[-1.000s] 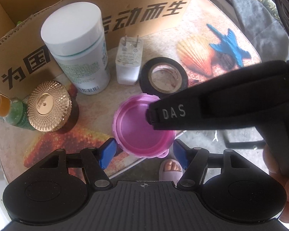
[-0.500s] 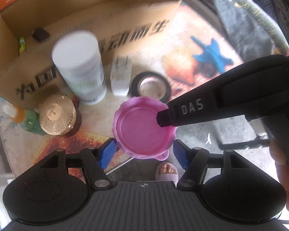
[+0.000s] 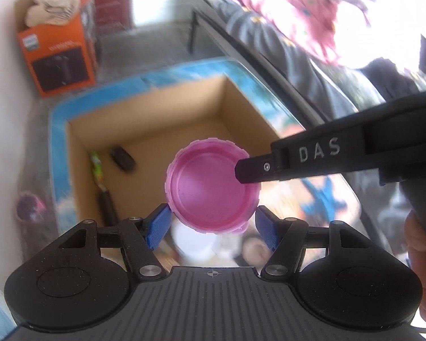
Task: Organize rigid objects
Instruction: 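Carry the pink cup into the box and release it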
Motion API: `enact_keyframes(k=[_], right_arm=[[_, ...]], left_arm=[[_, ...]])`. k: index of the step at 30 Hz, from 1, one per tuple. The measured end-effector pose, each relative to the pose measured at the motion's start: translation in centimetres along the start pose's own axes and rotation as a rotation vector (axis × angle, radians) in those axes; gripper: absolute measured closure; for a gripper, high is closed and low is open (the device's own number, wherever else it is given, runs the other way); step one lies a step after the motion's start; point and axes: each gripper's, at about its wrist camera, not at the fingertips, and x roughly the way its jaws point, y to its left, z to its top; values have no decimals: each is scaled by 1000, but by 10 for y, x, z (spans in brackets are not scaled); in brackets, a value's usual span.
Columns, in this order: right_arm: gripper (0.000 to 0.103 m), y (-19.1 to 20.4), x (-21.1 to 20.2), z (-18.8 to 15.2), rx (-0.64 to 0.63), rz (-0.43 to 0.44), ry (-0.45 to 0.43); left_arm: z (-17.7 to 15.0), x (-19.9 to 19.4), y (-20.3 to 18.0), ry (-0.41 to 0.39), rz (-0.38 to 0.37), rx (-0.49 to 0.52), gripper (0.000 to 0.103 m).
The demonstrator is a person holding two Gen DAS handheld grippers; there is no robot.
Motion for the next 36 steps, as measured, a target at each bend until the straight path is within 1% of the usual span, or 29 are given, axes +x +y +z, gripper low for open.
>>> enact_keyframes(k=[2, 4, 6, 8, 13, 16, 20, 23, 25, 30, 33, 36], right_arm=[[90, 7, 20, 19, -20, 29, 21], [90, 9, 47, 34, -17, 61, 77], [90, 10, 76, 46, -12, 87, 141], [90, 8, 107, 55, -9, 96, 208], [90, 0, 171, 63, -9, 98, 364], [90, -5, 200, 63, -9, 92, 443], [90, -10, 227, 64, -9, 74, 517], [90, -13, 239, 58, 6, 66, 551], [89, -14, 247, 56, 17, 65, 566], [88, -12, 254, 50, 18, 65, 576], [88, -18, 244, 50, 19, 64, 560], [88, -18, 228, 51, 42, 92, 517]], left_arm=[[11, 6, 15, -18, 31, -23, 38], [18, 19, 28, -13, 68, -28, 38], [22, 40, 41, 38, 91, -39, 38], [25, 63, 55, 90, 100, -61, 38], [27, 106, 70, 219, 127, -78, 38], [23, 122, 76, 285, 132, -98, 38], [19, 135, 79, 337, 121, -127, 38], [20, 138, 73, 349, 140, -99, 38], [20, 140, 69, 354, 149, -91, 37], [18, 139, 66, 361, 149, -87, 37], [19, 134, 66, 354, 158, -78, 37], [19, 123, 65, 323, 164, -75, 37]])
